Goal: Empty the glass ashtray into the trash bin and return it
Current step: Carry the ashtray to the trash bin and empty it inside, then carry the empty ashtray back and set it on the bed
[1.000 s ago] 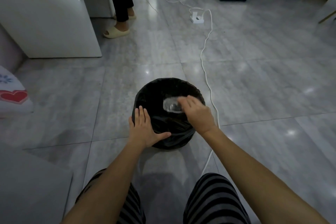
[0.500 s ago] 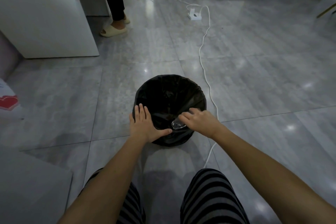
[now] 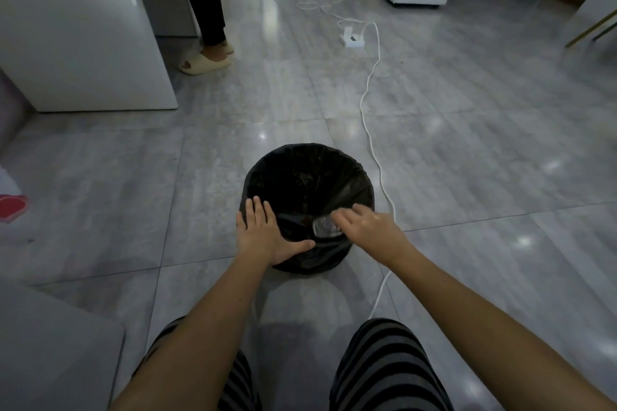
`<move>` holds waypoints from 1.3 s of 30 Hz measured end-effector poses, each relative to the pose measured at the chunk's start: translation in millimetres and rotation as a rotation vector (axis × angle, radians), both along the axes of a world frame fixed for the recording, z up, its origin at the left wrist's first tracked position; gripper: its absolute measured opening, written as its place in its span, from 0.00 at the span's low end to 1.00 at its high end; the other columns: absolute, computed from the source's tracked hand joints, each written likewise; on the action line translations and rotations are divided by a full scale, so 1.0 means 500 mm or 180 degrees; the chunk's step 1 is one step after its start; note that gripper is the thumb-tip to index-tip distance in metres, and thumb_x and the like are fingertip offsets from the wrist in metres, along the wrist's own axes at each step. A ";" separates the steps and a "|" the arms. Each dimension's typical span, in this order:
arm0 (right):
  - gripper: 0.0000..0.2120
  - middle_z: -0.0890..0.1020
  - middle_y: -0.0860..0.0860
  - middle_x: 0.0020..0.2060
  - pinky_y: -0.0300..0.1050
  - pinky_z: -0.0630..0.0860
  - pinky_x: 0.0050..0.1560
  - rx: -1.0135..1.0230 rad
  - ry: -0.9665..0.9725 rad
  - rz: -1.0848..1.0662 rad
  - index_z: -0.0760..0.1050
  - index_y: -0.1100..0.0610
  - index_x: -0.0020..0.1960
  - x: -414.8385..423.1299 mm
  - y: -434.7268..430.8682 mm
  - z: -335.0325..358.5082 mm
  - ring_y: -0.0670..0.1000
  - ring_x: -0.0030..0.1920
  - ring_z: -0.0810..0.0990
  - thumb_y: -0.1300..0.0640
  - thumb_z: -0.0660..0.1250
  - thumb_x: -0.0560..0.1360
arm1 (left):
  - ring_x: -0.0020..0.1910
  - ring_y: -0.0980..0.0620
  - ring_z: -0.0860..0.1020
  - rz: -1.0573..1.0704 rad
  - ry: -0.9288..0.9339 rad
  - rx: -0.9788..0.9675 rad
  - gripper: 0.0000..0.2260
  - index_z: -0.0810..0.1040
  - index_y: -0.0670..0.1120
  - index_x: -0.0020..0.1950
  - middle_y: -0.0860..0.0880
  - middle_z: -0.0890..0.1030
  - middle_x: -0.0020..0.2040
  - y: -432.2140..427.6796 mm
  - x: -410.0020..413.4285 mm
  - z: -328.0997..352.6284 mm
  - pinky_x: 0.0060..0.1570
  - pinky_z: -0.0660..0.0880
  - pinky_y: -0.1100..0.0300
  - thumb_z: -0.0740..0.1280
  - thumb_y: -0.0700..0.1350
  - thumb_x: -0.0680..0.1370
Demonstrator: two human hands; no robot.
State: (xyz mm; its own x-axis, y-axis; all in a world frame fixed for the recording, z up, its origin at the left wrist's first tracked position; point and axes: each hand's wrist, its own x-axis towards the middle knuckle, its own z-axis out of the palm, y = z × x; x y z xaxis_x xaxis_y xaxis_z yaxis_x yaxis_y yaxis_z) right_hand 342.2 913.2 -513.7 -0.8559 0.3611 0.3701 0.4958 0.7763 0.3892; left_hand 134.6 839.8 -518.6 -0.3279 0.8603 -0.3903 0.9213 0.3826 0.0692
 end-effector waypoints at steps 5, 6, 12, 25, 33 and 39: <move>0.12 0.83 0.55 0.40 0.48 0.76 0.21 -0.0695 0.0423 -0.0454 0.75 0.58 0.53 -0.006 0.016 0.036 0.60 0.31 0.81 0.65 0.59 0.71 | 0.75 0.41 0.32 -0.0081 -0.0069 0.0012 0.60 0.34 0.42 0.76 0.39 0.34 0.77 -0.001 -0.007 -0.003 0.73 0.37 0.42 0.54 0.80 0.62; 0.14 0.83 0.57 0.41 0.52 0.77 0.26 -0.1085 0.0944 -0.0869 0.75 0.59 0.55 -0.016 0.014 0.050 0.62 0.33 0.81 0.67 0.62 0.71 | 0.75 0.41 0.32 -0.0064 -0.0115 0.0028 0.59 0.33 0.42 0.76 0.39 0.34 0.77 0.000 -0.009 -0.003 0.73 0.37 0.41 0.54 0.80 0.62; 0.14 0.79 0.48 0.41 0.58 0.83 0.36 -0.4296 0.3681 -0.2471 0.74 0.54 0.55 -0.039 0.019 0.114 0.57 0.45 0.81 0.67 0.63 0.72 | 0.77 0.43 0.36 -0.0657 -0.0439 0.0875 0.55 0.30 0.48 0.75 0.42 0.36 0.78 0.002 0.032 0.006 0.73 0.37 0.42 0.60 0.75 0.67; 0.21 0.77 0.52 0.60 0.47 0.82 0.33 -0.4960 0.2774 -0.1711 0.67 0.50 0.66 -0.028 0.019 0.097 0.56 0.52 0.81 0.54 0.68 0.76 | 0.78 0.50 0.48 -0.0879 -0.1090 0.1698 0.54 0.49 0.45 0.78 0.49 0.56 0.78 0.036 0.043 0.024 0.75 0.40 0.43 0.71 0.69 0.63; 0.65 0.47 0.54 0.77 0.36 0.55 0.70 -0.4098 0.0094 -0.0828 0.33 0.58 0.77 -0.037 0.017 0.099 0.51 0.75 0.54 0.50 0.81 0.62 | 0.77 0.48 0.54 -0.0567 -0.1070 0.1709 0.52 0.56 0.47 0.76 0.50 0.62 0.76 -0.004 0.031 0.014 0.74 0.45 0.41 0.73 0.68 0.61; 0.62 0.52 0.55 0.75 0.54 0.74 0.64 -0.3533 -0.0464 -0.0670 0.36 0.58 0.77 -0.063 -0.023 0.228 0.59 0.66 0.72 0.40 0.76 0.63 | 0.75 0.43 0.60 -0.0409 -0.0826 0.1434 0.52 0.61 0.39 0.75 0.44 0.68 0.73 -0.078 0.019 0.160 0.72 0.53 0.36 0.69 0.71 0.62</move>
